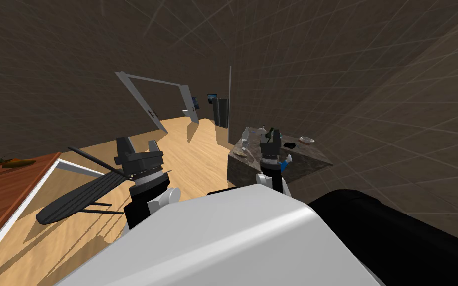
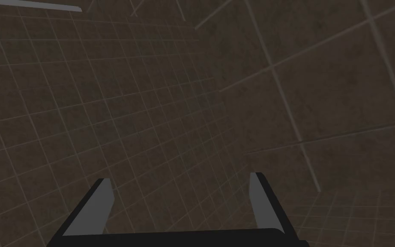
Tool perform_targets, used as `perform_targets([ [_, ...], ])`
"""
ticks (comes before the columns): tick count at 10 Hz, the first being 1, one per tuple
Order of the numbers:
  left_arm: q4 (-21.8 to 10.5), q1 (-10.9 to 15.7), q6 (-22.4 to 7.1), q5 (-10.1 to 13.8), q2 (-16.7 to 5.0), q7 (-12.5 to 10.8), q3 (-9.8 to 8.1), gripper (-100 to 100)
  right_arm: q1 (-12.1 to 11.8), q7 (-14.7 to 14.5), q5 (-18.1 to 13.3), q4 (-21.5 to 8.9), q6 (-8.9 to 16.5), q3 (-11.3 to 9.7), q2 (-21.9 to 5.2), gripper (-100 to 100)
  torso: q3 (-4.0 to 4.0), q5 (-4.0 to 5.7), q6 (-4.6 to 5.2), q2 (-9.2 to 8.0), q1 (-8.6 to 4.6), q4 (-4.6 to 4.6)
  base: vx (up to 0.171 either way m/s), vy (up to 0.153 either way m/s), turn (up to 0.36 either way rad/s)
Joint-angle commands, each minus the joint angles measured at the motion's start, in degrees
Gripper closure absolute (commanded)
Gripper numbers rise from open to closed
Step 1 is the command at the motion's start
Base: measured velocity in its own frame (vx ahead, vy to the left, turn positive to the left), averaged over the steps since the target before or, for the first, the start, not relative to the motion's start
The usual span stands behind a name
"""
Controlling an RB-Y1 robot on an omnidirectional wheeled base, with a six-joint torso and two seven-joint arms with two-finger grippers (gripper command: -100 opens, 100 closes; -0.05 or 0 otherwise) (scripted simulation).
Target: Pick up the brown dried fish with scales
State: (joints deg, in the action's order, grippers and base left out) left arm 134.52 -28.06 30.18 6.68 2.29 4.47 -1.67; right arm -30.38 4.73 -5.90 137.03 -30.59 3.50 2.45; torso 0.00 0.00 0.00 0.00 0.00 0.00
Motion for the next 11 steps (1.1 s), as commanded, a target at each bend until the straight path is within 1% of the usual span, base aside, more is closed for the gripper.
perform_targets([
  [1, 0.0, 0.0, 0.0, 0.0, 0.0, 0.0, 0.0, 0, -0.41, -0.47, -0.02, -0.72, -0.26, -0.36, -2.5, -100, 0.0, 0.0, 0.0, 0.0, 0.0, 0.0, 0.01, 0.032, 0.017],
  [3, 0.0, 0.0, 0.0, 0.0, 0.01, 0.0, 0.01, 0, -1.24, -1.51, -0.05, -2.36, -0.86, -1.14, -6.18, -100, 0.05, -0.05, 0.0, 0.08, 0.22, 0.02, 0.034, 0.084, 0.024],
  [4, 0.0, 0.0, 0.0, 0.0, 0.01, 0.0, 0.01, 0, -1.24, -1.51, -0.05, -2.36, -0.86, -1.14, -6.77, -100, 0.08, -0.07, -0.01, 0.13, 0.33, 0.03, 0.02, 0.071, 0.004],
  [6, 0.0, 0.0, 0.0, 0.0, 0.01, 0.0, 0.01, 0, -2.47, -2.92, -0.15, -4.87, -1.65, -2.33, -10.68, -100, 0.04, -0.06, 0.0, 0.08, 0.27, 0.02, 0.021, 0.097, 0.03],
  [7, 0.0, 0.0, 0.0, 0.0, 0.01, 0.0, 0.01, 0, -2.47, -2.92, -0.15, -4.87, -1.65, -2.33, -11.82, -100, 0.05, -0.09, -0.01, 0.09, 0.43, 0.02, 0.016, 0.101, 0.001],
  [8, 0.0, 0.0, 0.0, 0.0, 0.01, 0.0, 0.01, 0, -3.24, -3.71, -0.24, -6.48, -2.07, -3.07, -13.84, -100, 0.04, -0.09, 0.0, 0.07, 0.38, 0.02, 0.012, 0.112, 0.025],
  [9, 0.0, 0.0, 0.0, 0.0, 0.01, 0.0, 0.01, 0, -3.24, -3.71, -0.24, -6.48, -2.07, -3.07, -14.56, -100, 0.03, -0.09, 0.0, 0.05, 0.42, 0.01, 0.012, 0.087, 0.008],
  [10, 0.0, 0.0, 0.0, 0.0, 0.01, 0.0, 0.01, 0, -4.1, -4.53, -0.37, -8.31, -2.49, -3.88, -16.82, -100, 0.03, -0.09, 0.0, 0.04, 0.34, 0.01, 0.011, 0.091, 0.032],
  [11, 0.0, 0.0, 0.0, 0.0, 0.01, 0.0, 0.01, 0, -4.1, -4.53, -0.37, -8.31, -2.49, -3.88, -17.37, -100, 0.02, -0.08, 0.0, 0.04, 0.35, 0.01, 0.008, 0.078, 0.009],
])
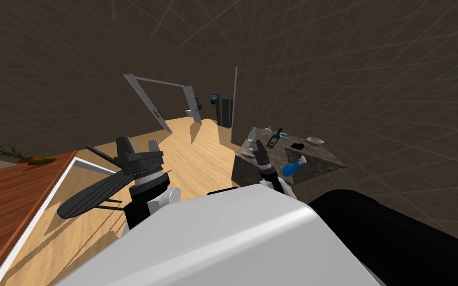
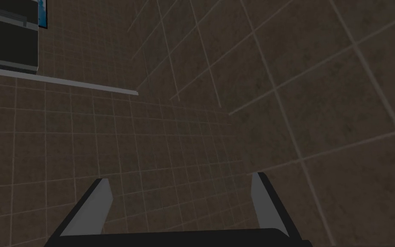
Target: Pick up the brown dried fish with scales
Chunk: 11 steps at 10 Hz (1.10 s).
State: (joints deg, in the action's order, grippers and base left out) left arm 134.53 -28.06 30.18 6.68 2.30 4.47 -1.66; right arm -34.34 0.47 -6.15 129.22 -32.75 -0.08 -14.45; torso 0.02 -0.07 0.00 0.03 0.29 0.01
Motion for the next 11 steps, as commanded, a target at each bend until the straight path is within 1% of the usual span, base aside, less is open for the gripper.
perform_targets([
  [1, 0.0, 0.0, 0.0, 0.0, 0.0, 0.0, 0.0, 0, -1.08, -1.1, -0.31, -2.55, -0.71, -1.21, -2.86, -100, 0.0, 0.0, 0.0, 0.0, 0.0, 0.0, 0.029, 0.095, 0.034],
  [2, 0.0, 0.0, 0.0, 0.0, 0.0, 0.0, 0.0, 0, -1.08, -1.1, -0.31, -2.55, -0.71, -1.21, -3.34, -100, 0.03, 0.0, -0.01, 0.06, 0.06, 0.01, 0.013, 0.097, 0.017],
  [3, 0.0, 0.0, 0.0, 0.0, 0.0, 0.0, 0.0, 0, -2.12, -1.94, -0.56, -4.75, -1.09, -2.21, -5.63, -100, 0.02, -0.01, 0.0, 0.02, 0.06, 0.01, 0.006, 0.127, 0.048],
  [4, 0.0, 0.0, 0.0, 0.0, 0.0, 0.0, 0.0, 0, -2.12, -1.94, -0.56, -4.75, -1.09, -2.21, -6.23, -100, 0.0, -0.03, 0.0, -0.01, 0.16, 0.0, -0.003, 0.114, 0.01],
  [5, 0.0, 0.0, 0.0, 0.0, 0.0, 0.0, 0.0, 0, -3.26, -2.79, -0.88, -7.16, -1.43, -3.31, -8.6, -100, -0.02, -0.03, 0.0, -0.04, 0.13, -0.01, 0.002, 0.137, 0.051],
  [6, 0.0, 0.0, 0.0, 0.0, 0.0, 0.0, 0.01, 0, -3.26, -2.79, -0.88, -7.16, -1.43, -3.31, -9.11, -100, -0.02, -0.04, 0.0, -0.04, 0.21, -0.01, 0.008, 0.115, 0.015],
  [7, 0.0, 0.0, 0.0, 0.0, 0.0, 0.0, 0.0, 0, -4.5, -3.66, -1.27, -9.62, -1.75, -4.51, -11.16, -100, -0.01, -0.04, 0.0, -0.02, 0.14, -0.01, 0.017, 0.132, 0.064],
  [8, 0.0, 0.0, 0.0, 0.0, 0.0, 0.0, 0.01, 0, -4.5, -3.66, -1.27, -9.76, -1.75, -4.51, -11.96, -100, 0.0, -0.04, -0.01, 0.01, 0.19, 0.0, 0.018, 0.114, 0.021],
  [10, 0.0, 0.0, 0.0, 0.0, 0.0, 0.0, 0.0, 0, -7.19, -5.41, -2.29, -14.32, -2.28, -7.24, -16.28, -100, 0.01, -0.03, 0.0, 0.01, 0.16, 0.0, 0.037, 0.155, 0.084],
  [11, 0.0, 0.0, 0.0, 0.0, 0.01, 0.0, 0.01, 0, -7.19, -5.41, -2.29, -15.58, -2.28, -7.24, -17.73, -100, 0.06, -0.07, 0.0, 0.12, 0.35, 0.02, 0.054, 0.142, 0.027],
])
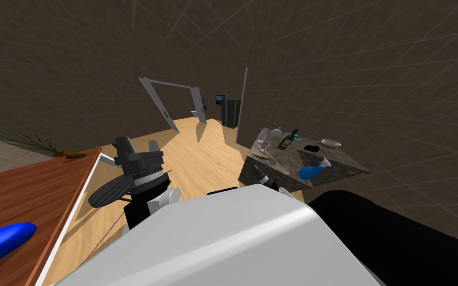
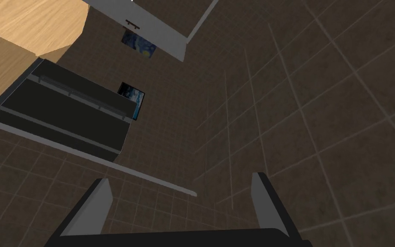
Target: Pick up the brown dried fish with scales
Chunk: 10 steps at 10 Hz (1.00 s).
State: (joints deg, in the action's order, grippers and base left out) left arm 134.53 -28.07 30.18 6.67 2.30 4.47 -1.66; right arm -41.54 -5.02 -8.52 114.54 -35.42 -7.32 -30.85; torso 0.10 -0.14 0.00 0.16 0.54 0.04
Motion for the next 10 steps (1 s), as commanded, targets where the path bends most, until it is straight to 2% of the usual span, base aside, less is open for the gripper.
perform_targets([
  [1, 0.0, 0.0, 0.0, 0.0, 0.0, 0.0, 0.0, 0, -1.41, -0.81, -0.56, -2.86, 0.19, -1.51, -2.86, -100, 0.0, 0.0, 0.0, 0.0, 0.0, 0.0, 0.04, 0.166, 0.094],
  [2, 0.0, 0.0, 0.0, 0.0, 0.0, 0.0, 0.0, 0, -1.41, -0.81, -0.56, -4.09, 0.19, -1.51, -4.33, -100, -0.02, -0.01, 0.0, -0.04, 0.07, -0.01, 0.029, 0.118, 0.03],
  [3, 0.0, 0.0, 0.0, 0.0, 0.0, 0.0, 0.0, 0, -2.86, -1.73, -1.27, -5.57, 0.0, -3.11, -5.98, -100, -0.04, 0.01, 0.0, -0.07, -0.09, -0.02, 0.038, 0.108, 0.086],
  [4, 0.0, 0.0, 0.0, 0.0, 0.0, 0.0, 0.0, 0, -2.86, -1.73, -1.27, -6.75, 0.0, -3.11, -7.42, -100, -0.04, 0.03, -0.01, -0.06, -0.14, -0.01, 0.035, 0.088, 0.047],
  [5, 0.0, 0.0, 0.0, 0.0, -0.01, 0.0, 0.0, 0, -4.33, -2.64, -2.05, -8.84, -0.11, -4.78, -9.6, -100, -0.04, 0.05, 0.0, -0.06, -0.23, -0.02, 0.065, 0.107, 0.136],
  [6, 0.0, 0.0, 0.0, 0.0, 0.0, 0.0, 0.0, 0, -4.33, -2.64, -2.05, -11.01, -0.11, -4.78, -10.51, -100, 0.0, 0.05, -0.01, 0.01, -0.16, 0.0, 0.061, 0.095, 0.04],
  [7, 0.0, 0.0, 0.0, 0.0, -0.01, 0.0, -0.01, 0, -5.83, -3.56, -2.9, -12.83, -0.21, -6.52, -12.28, -100, 0.01, 0.04, 0.01, 0.01, -0.22, 0.0, 0.089, 0.091, 0.094],
  [8, 0.0, 0.0, 0.0, 0.0, -0.01, 0.0, 0.0, 0, -5.83, -3.56, -2.9, -14.71, -0.21, -6.52, -14.02, -100, 0.05, 0.05, -0.01, 0.1, -0.23, 0.02, 0.073, 0.08, 0.056],
  [9, 0.0, 0.0, 0.0, 0.0, -0.01, 0.0, -0.01, 0, -7.34, -4.49, -3.81, -16.27, -0.25, -8.32, -16.06, -100, 0.04, 0.05, 0.01, 0.06, -0.27, 0.02, 0.076, 0.123, 0.129],
  [10, 0.0, 0.0, 0.0, 0.0, 0.0, 0.0, 0.0, 0, -7.34, -4.49, -3.81, -17.92, -0.25, -8.32, -17.54, -100, 0.04, 0.04, -0.02, 0.08, -0.13, 0.01, 0.05, 0.103, 0.057],
])
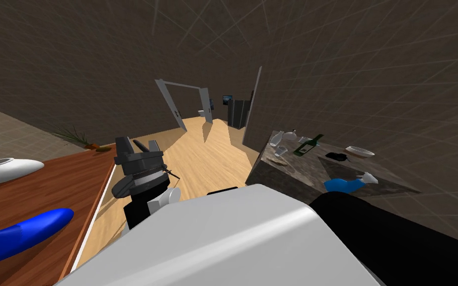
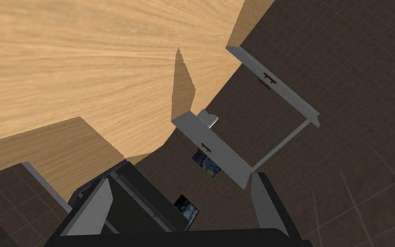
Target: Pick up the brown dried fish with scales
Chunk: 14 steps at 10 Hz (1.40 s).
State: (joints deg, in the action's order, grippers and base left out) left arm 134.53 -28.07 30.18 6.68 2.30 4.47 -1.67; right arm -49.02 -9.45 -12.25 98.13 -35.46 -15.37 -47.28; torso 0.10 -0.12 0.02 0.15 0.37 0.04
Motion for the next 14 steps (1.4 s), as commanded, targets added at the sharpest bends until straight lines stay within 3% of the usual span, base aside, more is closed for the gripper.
perform_targets([
  [1, 0.0, 0.0, 0.0, 0.0, 0.0, 0.0, 0.0, 0, 0.13, -0.07, -0.08, -2.16, -0.21, -0.27, -1.11, -100, 0.0, 0.0, 0.0, 0.0, 0.0, 0.0, 0.012, 0.033, -0.015],
  [2, 0.0, 0.0, 0.0, 0.0, 0.0, 0.0, 0.0, 0, -1.41, -1.0, -1.02, -3.56, -0.22, -2.12, -3.51, -100, -0.07, 0.05, 0.0, -0.12, -0.21, -0.03, 0.059, 0.044, 0.126],
  [4, 0.0, 0.0, 0.0, 0.0, -0.01, 0.0, 0.0, 0, -1.41, -1.0, -1.02, -6.14, -0.22, -2.12, -4.71, -100, 0.01, 0.06, -0.02, 0.02, -0.24, 0.0, 0.05, 0.039, 0.038],
  [5, 0.0, 0.0, 0.0, 0.0, -0.01, 0.0, -0.01, 0, -2.93, -1.93, -1.99, -8.28, -0.17, -3.98, -7.32, -100, -0.04, 0.07, -0.01, -0.06, -0.27, -0.02, 0.06, 0.062, 0.12],
  [7, 0.0, 0.0, 0.0, 0.0, 0.0, 0.0, 0.0, 0, -2.93, -1.93, -1.99, -10.24, -0.17, -3.98, -8.37, -100, 0.01, 0.04, -0.01, 0.03, -0.16, 0.0, 0.056, 0.048, 0.036],
  [8, 0.0, 0.0, 0.0, 0.0, -0.01, 0.0, -0.01, 0, -4.43, -2.84, -2.97, -12.5, -0.08, -5.81, -10.94, -100, -0.02, 0.06, -0.01, -0.04, -0.25, -0.02, 0.077, 0.048, 0.141],
  [9, 0.0, 0.0, 0.0, 0.0, -0.01, 0.0, 0.0, 0, -4.43, -2.84, -2.97, -14.41, -0.08, -5.81, -12.02, -100, 0.02, 0.06, -0.03, 0.05, -0.23, 0.0, 0.081, 0.048, 0.081],
  [10, 0.0, 0.0, 0.0, 0.0, -0.01, 0.0, -0.01, 0, -4.43, -2.84, -2.97, -14.41, -0.08, -5.81, -12.03, -100, 0.04, 0.06, -0.02, 0.08, -0.22, 0.01, 0.038, 0.021, -0.003],
  [11, 0.0, 0.0, 0.0, 0.0, -0.01, 0.0, -0.01, 0, -5.87, -3.72, -3.93, -17.08, 0.06, -7.61, -14.29, -100, -0.02, 0.06, 0.0, -0.04, -0.28, -0.01, 0.071, 0.043, 0.147],
  [14, 0.0, 0.0, 0.0, 0.0, -0.01, 0.0, -0.01, 0, -7.27, -4.56, -4.87, -22.76, 0.23, -9.38, -18.45, -100, 0.09, 0.06, -0.03, 0.17, -0.25, 0.02, 0.099, 0.031, 0.101],
])
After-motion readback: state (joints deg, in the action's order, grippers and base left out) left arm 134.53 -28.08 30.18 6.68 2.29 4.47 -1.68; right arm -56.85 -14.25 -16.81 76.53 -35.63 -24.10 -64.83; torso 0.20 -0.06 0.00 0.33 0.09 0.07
